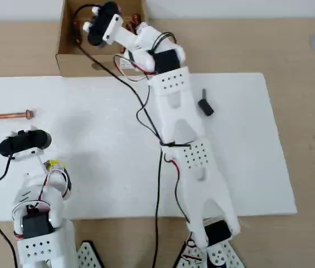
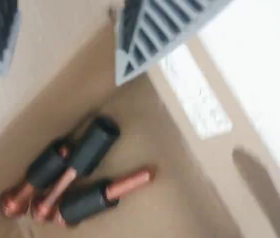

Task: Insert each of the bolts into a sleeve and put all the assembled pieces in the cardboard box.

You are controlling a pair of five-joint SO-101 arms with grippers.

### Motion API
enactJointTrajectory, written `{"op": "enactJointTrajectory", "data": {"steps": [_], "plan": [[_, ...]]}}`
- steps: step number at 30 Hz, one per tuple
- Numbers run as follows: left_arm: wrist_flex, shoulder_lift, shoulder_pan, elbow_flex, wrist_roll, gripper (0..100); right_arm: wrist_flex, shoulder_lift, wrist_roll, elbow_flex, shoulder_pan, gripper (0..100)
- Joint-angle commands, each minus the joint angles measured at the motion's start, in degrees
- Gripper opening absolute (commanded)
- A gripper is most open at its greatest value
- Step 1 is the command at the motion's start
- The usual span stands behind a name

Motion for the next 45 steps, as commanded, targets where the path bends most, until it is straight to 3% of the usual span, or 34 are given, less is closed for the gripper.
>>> {"op": "enactJointTrajectory", "data": {"steps": [1, 14, 21, 29, 36, 45], "plan": [[0.0, -0.3, 0.6, -0.3, 0.3, 0, 5.5, -7.4, -0.8, -2.6, 1.5, 16.0], [0.0, -0.3, 0.6, -0.3, 0.3, 0, 25.9, -18.9, -0.8, -2.6, 4.4, 16.0], [0.0, -0.3, 0.6, -0.3, 0.3, 0, 26.5, -22.5, -2.0, -1.6, 9.1, 16.0], [0.0, -0.3, 0.6, -0.3, 0.3, 0, 26.4, -32.7, -6.9, 17.9, 15.3, 16.1], [0.0, -0.3, 0.6, -0.3, 0.3, 0, 26.3, -39.1, -9.8, 41.5, 16.0, 16.1], [0.0, -0.3, 0.6, -0.3, 0.3, 0, 22.4, -32.7, -11.9, 49.4, 17.8, 16.3]]}}
